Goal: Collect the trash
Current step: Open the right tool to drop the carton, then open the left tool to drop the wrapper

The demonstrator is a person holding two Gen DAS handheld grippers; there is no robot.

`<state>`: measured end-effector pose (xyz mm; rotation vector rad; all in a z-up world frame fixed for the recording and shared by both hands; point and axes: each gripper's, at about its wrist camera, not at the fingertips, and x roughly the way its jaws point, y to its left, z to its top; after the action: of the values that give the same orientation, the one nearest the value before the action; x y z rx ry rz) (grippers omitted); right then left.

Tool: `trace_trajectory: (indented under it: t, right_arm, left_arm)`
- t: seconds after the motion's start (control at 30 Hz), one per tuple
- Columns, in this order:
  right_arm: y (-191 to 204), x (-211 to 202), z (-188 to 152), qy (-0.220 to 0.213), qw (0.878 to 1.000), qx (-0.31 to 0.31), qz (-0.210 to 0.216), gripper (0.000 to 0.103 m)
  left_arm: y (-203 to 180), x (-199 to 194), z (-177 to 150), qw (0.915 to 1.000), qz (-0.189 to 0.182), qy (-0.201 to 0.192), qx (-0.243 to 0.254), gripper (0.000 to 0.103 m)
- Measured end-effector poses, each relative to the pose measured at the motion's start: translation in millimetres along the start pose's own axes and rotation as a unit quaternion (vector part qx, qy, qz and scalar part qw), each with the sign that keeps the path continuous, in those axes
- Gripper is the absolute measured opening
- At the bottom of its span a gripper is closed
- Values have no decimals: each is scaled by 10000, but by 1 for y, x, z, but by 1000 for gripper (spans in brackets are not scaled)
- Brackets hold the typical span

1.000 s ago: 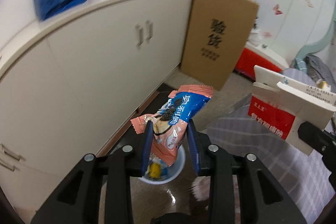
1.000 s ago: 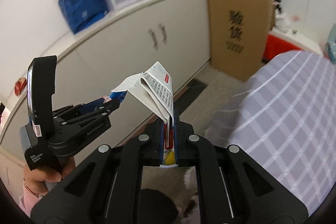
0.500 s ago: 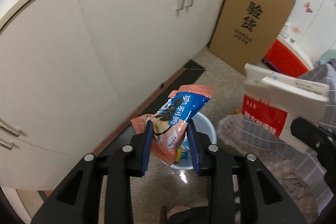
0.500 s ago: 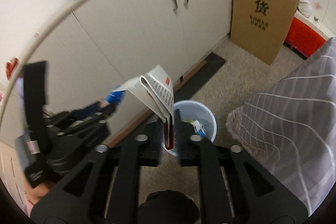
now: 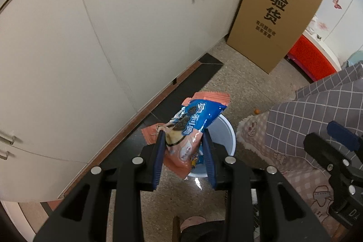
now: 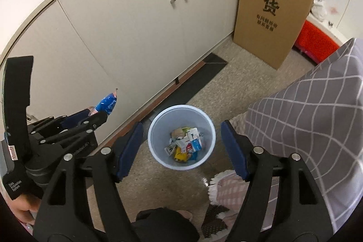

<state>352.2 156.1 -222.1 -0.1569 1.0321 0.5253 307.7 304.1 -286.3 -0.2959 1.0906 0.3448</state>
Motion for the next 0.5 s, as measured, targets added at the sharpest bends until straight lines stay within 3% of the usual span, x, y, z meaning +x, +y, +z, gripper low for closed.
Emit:
trace_trajectory:
  t: [0.23,0.5]
  right_arm:
    - [-7,-16,-3,-322,9989,-89,-324,72]
    - [-23,-26,-4,-481,9980,75,-395,73]
  left_arm:
    - [-15,-1,0,9998,-33,18,187,31]
    - [-30,-10,7,9994,-109,-62,312,32]
